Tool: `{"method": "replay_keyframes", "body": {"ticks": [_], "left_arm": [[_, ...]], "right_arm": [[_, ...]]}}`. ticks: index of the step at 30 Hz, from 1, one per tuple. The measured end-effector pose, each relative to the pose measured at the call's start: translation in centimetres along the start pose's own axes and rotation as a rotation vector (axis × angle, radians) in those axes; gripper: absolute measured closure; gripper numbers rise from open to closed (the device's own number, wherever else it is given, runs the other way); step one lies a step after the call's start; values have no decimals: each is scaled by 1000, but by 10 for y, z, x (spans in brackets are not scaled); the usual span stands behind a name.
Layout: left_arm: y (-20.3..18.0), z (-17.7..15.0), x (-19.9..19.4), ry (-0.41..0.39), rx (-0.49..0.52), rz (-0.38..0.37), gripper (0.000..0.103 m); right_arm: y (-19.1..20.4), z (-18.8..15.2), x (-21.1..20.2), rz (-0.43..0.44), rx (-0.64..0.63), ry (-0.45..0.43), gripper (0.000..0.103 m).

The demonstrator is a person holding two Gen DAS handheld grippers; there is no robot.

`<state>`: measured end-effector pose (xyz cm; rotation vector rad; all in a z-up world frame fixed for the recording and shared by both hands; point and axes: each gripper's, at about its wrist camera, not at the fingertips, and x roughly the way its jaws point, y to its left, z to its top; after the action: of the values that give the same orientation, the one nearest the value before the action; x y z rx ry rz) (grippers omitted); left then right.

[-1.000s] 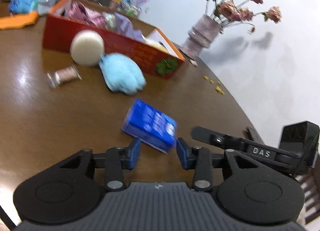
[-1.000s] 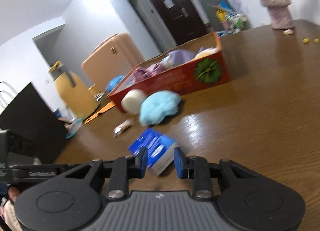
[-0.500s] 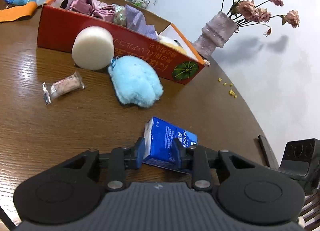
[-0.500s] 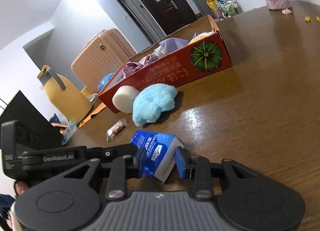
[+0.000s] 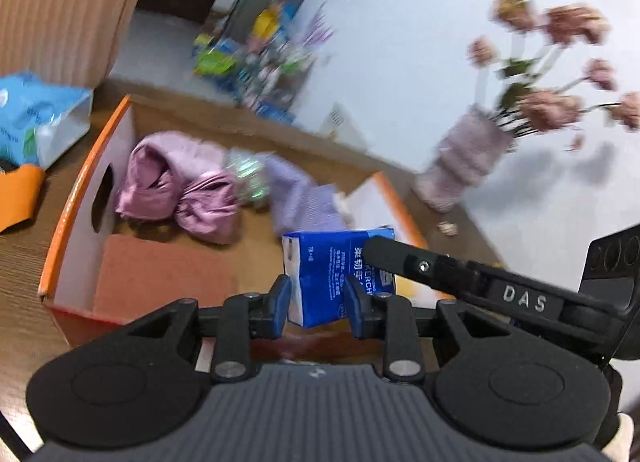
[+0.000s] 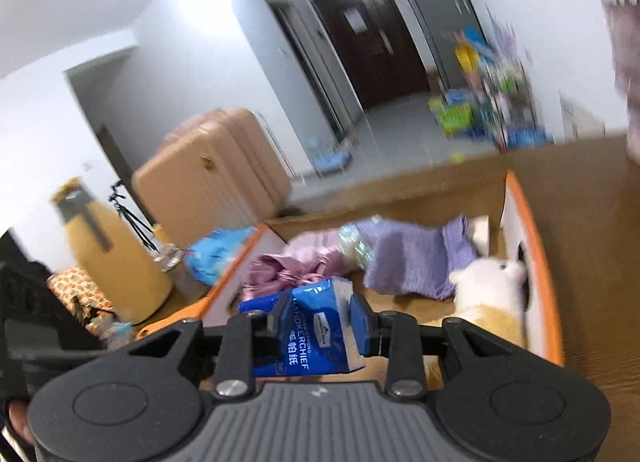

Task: Organize soft objects
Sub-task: 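Carry the carton into the box and open both tools, then move both open tools back to the light-blue plush toy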

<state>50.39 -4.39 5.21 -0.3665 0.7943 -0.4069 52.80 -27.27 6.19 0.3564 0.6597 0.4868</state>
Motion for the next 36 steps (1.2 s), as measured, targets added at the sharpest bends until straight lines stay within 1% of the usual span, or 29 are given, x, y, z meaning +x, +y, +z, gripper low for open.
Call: {"method": "replay_keyframes", "body": {"ticks": [2,5,6,7,8,10,12,15,17,19,21,24,26,29,33,36], "left_arm": [[9,1,18,44,-7,33,74],[12,-2,23,51,45,52,71],[11,-3,23,54,51,41,68],[14,-2,21,55,51,25,62],[15,-2,19,53,49,23,57],[12,0,11,30,66,42,56],[11,0,0,6,80,47,54],[10,3,-22,-30,88,60,52],[7,2,-41,-64,111,80,50],[5,-1,-64,-100,143,104,44],[3,-4,-85,-129,163,127,42],[0,-12,-118,-169,195,161,40],[-3,-20,-141,-196,215,180,38],[-9,-35,-175,-244,246,199,33],[-20,-52,-207,-301,266,218,32],[-28,-62,-226,-338,263,225,32]], "right_arm": [[-7,0,26,-17,24,57,72],[-10,-7,50,-66,30,120,71],[-10,-13,53,-77,37,136,71],[-12,-15,54,-86,41,148,72],[-10,-18,53,-90,37,148,73],[-6,-20,51,-95,32,151,71],[-1,-19,45,-91,25,135,69],[6,-13,26,-95,-2,101,65],[11,-6,9,-93,-19,74,64],[17,-2,-12,-103,-51,41,62],[23,1,-36,-126,-89,4,56],[31,1,-72,-150,-132,-48,49],[36,0,-97,-165,-154,-84,46],[43,-4,-134,-182,-179,-132,46],[55,-15,-172,-192,-202,-181,45],[65,-26,-189,-191,-217,-204,44]]}}
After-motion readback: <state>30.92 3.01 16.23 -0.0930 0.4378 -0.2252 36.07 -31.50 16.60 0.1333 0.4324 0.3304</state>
